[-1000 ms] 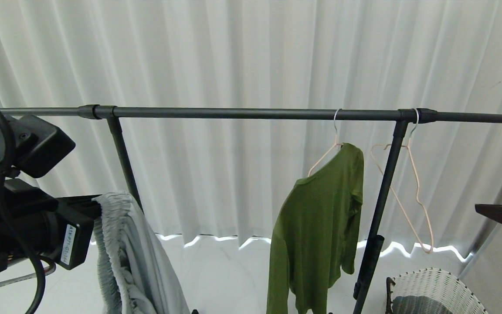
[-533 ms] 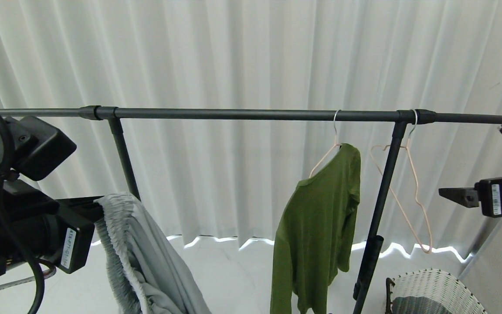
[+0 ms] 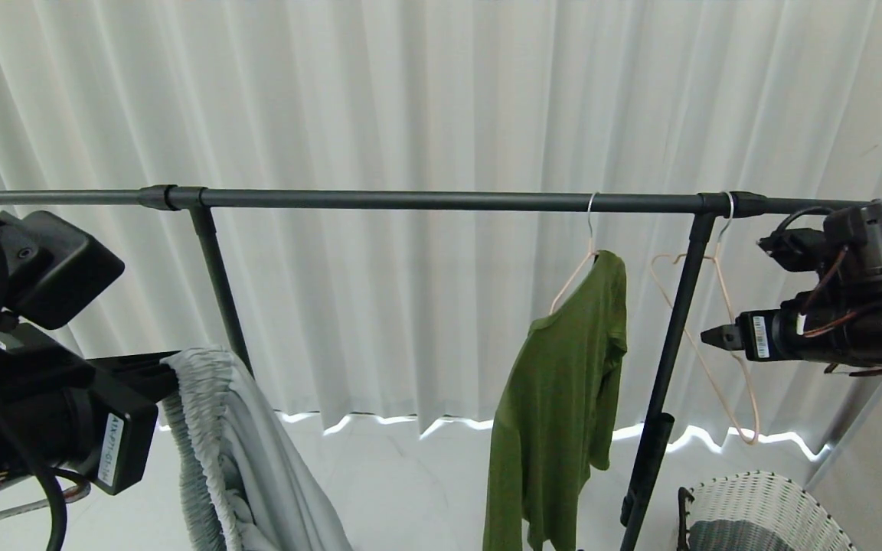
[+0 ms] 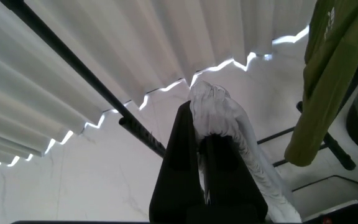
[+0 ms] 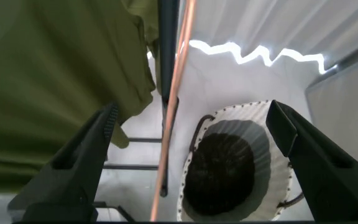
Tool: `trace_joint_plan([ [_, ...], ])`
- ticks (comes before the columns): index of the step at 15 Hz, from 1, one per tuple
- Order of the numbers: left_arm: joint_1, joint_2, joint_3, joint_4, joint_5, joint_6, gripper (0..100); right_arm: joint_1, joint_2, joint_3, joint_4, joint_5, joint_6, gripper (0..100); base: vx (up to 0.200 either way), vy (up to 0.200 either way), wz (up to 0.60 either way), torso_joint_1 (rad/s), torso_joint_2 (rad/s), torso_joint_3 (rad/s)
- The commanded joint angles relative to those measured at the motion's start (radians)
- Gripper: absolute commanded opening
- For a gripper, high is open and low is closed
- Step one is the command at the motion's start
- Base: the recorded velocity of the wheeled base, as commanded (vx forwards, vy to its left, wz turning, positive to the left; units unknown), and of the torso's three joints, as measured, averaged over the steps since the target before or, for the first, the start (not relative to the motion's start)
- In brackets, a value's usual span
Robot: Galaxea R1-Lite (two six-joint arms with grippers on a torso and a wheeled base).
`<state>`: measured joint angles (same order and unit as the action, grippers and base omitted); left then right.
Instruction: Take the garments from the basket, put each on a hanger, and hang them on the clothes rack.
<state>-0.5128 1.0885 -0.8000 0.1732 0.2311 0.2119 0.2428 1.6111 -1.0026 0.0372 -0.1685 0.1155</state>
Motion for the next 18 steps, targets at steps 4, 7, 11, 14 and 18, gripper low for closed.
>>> trace_joint_plan([
  [4, -0.001, -0.007, 0.001, 0.0, 0.001, 0.0, 0, 0.021, 0.125, -0.039, 0.0, -0.048, 0.085, 100, 0.0, 0.0, 0.0, 0.0, 0.0, 0.0],
  [7, -0.001, -0.009, 0.001, 0.0, 0.001, 0.001, 0, 0.02, 0.15, -0.048, -0.002, -0.051, 0.104, 100, 0.0, 0.0, 0.0, 0.0, 0.0, 0.0],
  [11, -0.001, -0.015, 0.001, 0.0, 0.001, 0.001, 0, 0.018, 0.151, -0.057, -0.002, -0.051, 0.105, 0, 0.0, 0.0, 0.0, 0.0, 0.0, 0.0],
  [14, -0.003, -0.015, 0.001, 0.0, 0.001, 0.0, 0, 0.018, 0.145, -0.064, 0.0, -0.052, 0.105, 0, 0.0, 0.0, 0.0, 0.0, 0.0, 0.0],
  [18, -0.003, -0.016, 0.002, 0.0, 0.001, 0.0, 0, 0.018, 0.13, -0.062, 0.0, -0.078, 0.107, 0, 0.0, 0.0, 0.0, 0.0, 0.0, 0.0],
])
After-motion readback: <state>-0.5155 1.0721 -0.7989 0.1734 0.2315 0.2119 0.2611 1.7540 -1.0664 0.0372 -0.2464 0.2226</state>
